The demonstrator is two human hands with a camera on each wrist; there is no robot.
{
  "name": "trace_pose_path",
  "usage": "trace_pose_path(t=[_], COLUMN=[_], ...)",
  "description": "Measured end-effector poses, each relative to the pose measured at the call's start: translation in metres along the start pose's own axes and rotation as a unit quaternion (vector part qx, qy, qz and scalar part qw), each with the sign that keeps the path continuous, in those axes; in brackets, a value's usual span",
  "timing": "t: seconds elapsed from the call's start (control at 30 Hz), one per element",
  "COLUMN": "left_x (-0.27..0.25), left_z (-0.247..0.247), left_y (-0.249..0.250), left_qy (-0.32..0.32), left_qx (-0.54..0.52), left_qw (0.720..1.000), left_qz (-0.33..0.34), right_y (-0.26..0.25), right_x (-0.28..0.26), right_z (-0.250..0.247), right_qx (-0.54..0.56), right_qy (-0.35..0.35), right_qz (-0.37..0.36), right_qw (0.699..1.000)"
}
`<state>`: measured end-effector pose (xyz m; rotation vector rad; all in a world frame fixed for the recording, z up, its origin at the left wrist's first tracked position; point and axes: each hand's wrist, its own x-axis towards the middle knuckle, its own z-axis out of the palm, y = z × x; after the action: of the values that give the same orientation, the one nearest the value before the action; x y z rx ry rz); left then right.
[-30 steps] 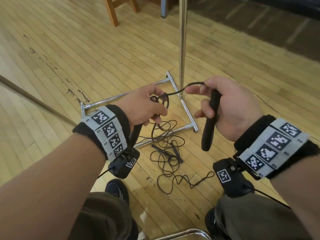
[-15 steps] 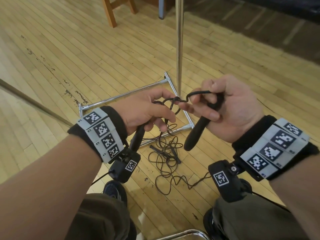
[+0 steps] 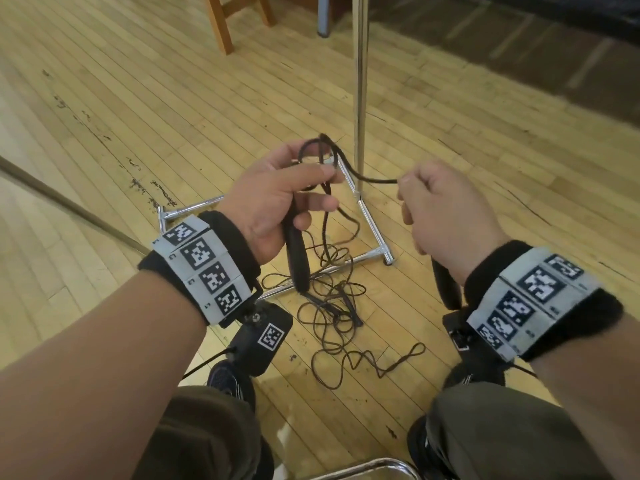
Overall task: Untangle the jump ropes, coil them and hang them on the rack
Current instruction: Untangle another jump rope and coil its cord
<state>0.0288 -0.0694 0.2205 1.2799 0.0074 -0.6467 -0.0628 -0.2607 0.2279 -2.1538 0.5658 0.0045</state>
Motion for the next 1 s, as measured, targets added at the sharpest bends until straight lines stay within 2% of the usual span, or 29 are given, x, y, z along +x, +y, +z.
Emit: trace_pose_path(t=[0.07, 0.17, 0.3, 0.4, 0.47, 0.57, 0.7, 0.83, 1.0], left_x=[0.001, -0.002, -0.006, -0.006, -0.005, -0.004, -0.006, -0.006, -0.007], left_z=[0.001, 0.004, 0.006, 0.004, 0.000, -0.008, -0.015, -0.020, -0.020], left_y=[-0.001, -0.006, -0.011, -0.010, -0.007, -0.002, 0.002, 0.002, 0.003], left_qy=[0.011, -0.026, -0.097, -0.105, -0.064, -0.017, -0.016, -0.015, -0.051], left_qx=[-0.012, 0.020, 0.071, 0.144, 0.211, 0.292, 0.247, 0.253, 0.261], left_qw=[1.000, 0.999, 0.993, 0.984, 0.975, 0.956, 0.969, 0.967, 0.964], left_qz=[0.027, 0.034, 0.017, 0.004, 0.003, 0.009, 0.014, 0.029, 0.014], right_y=[0.000, -0.002, -0.006, -0.005, -0.004, -0.002, 0.000, -0.005, -0.006], right_x=[-0.002, -0.005, -0.003, -0.001, 0.001, 0.005, 0.008, 0.005, 0.003], right_z=[0.005, 0.012, 0.015, 0.014, 0.013, 0.010, 0.002, 0.001, 0.005], right_qx=[0.019, 0.156, 0.281, 0.367, 0.368, 0.349, 0.299, 0.258, 0.162], right_qy=[-0.043, -0.104, -0.111, -0.128, -0.131, -0.098, -0.060, -0.079, -0.102], right_qz=[-0.006, 0.022, 0.059, 0.093, 0.087, 0.075, 0.061, 0.038, 0.009], right_qw=[0.999, 0.982, 0.951, 0.917, 0.916, 0.929, 0.950, 0.962, 0.982])
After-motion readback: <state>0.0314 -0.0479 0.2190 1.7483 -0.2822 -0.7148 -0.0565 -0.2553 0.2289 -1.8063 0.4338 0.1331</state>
